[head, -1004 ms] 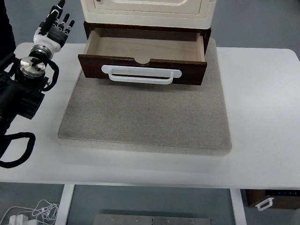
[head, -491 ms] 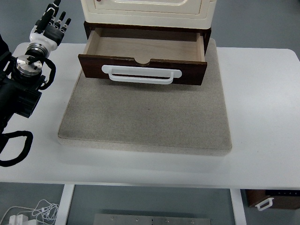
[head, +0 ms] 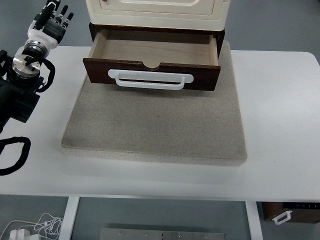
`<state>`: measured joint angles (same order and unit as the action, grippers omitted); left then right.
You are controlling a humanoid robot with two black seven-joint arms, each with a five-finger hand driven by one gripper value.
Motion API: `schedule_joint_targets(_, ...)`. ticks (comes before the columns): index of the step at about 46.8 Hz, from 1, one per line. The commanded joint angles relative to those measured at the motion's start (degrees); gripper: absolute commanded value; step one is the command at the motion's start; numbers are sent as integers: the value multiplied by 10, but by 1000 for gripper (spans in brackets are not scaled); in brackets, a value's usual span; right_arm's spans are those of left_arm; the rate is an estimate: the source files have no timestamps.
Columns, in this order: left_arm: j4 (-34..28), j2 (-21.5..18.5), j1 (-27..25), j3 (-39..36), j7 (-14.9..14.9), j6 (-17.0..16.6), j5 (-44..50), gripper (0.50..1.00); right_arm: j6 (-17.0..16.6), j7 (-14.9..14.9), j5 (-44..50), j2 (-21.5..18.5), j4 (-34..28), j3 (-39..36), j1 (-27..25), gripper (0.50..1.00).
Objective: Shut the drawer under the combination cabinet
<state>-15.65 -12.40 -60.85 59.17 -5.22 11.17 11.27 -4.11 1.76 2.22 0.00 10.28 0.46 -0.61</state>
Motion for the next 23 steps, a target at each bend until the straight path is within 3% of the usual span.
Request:
schedule_joint_targets(1, 0, -1, -9, 0, -1, -1, -1, 996, 0, 0, 0, 0, 0, 0, 0, 952)
schedule_joint_targets(13, -1, -38, -39, 0, -1, -3, -21, 996, 0, 0, 0, 0, 0, 0, 0, 952)
schedule_joint_targets(23, -2, -90, -100, 0, 7, 0, -26, 996, 0, 0, 0, 0, 0, 0, 0, 954)
